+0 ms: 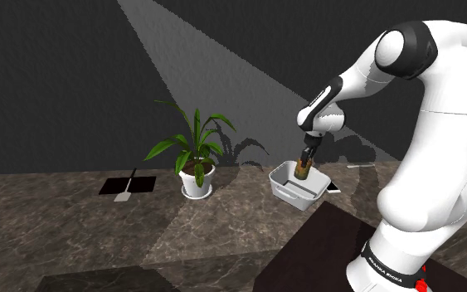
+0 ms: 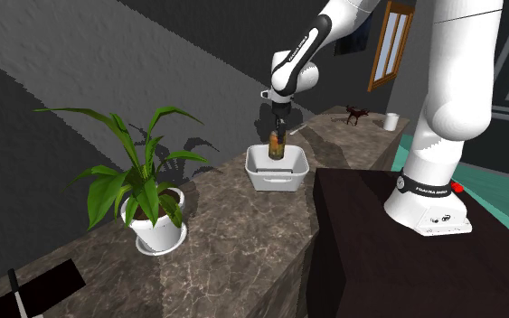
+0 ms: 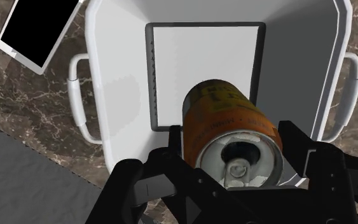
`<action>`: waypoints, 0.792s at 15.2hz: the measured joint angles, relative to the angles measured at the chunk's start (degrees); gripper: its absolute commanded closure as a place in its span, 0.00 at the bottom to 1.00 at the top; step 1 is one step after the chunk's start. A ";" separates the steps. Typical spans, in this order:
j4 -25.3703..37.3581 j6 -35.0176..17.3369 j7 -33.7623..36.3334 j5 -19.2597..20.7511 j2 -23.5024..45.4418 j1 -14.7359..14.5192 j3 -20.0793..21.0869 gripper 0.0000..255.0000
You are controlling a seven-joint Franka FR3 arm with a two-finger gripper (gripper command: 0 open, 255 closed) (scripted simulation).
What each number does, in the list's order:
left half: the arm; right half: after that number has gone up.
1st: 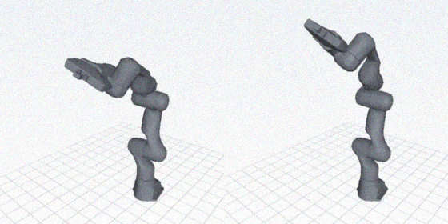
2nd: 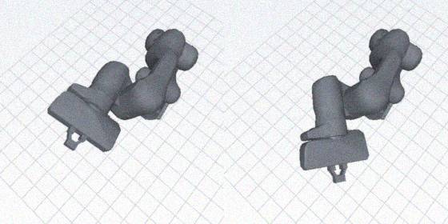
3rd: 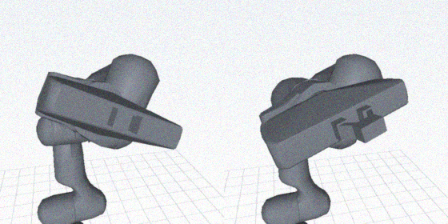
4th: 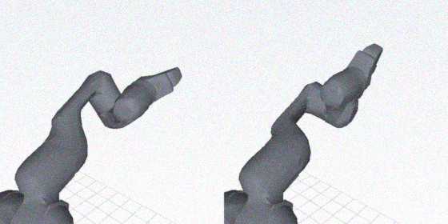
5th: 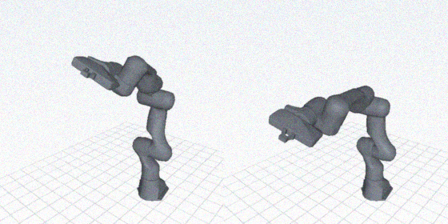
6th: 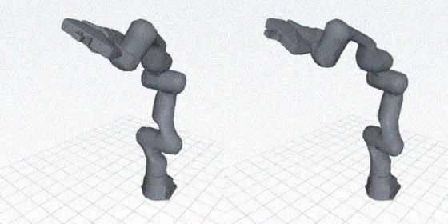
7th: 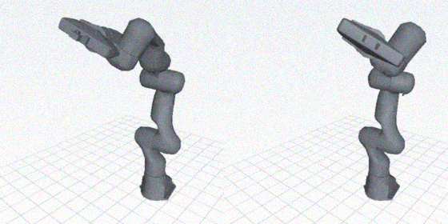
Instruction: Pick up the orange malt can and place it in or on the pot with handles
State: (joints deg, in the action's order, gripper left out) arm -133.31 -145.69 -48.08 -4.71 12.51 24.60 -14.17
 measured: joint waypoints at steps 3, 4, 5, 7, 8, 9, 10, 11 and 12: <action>0.00 -0.01 0.00 0.00 -0.02 0.00 0.00 0.00; 0.00 -0.01 0.00 0.00 -0.02 0.00 0.00 0.00; 0.00 -0.01 0.01 0.00 -0.02 0.00 0.00 0.00; 0.11 0.90 0.38 0.41 -0.87 -0.17 -0.13 0.00; 0.31 2.23 0.97 0.99 -2.07 -0.44 -0.27 0.00; 0.71 3.90 1.16 1.60 -3.42 -0.44 -0.56 0.00; 1.10 5.37 1.56 2.12 -4.56 -0.55 -0.70 0.00; 1.09 6.15 1.77 2.45 -5.37 -0.60 -0.78 0.00; 1.00 6.44 1.86 2.61 -5.75 -0.61 -0.83 0.00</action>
State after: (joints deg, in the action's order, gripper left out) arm -132.31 -139.25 -46.22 -2.10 6.76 23.98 -14.99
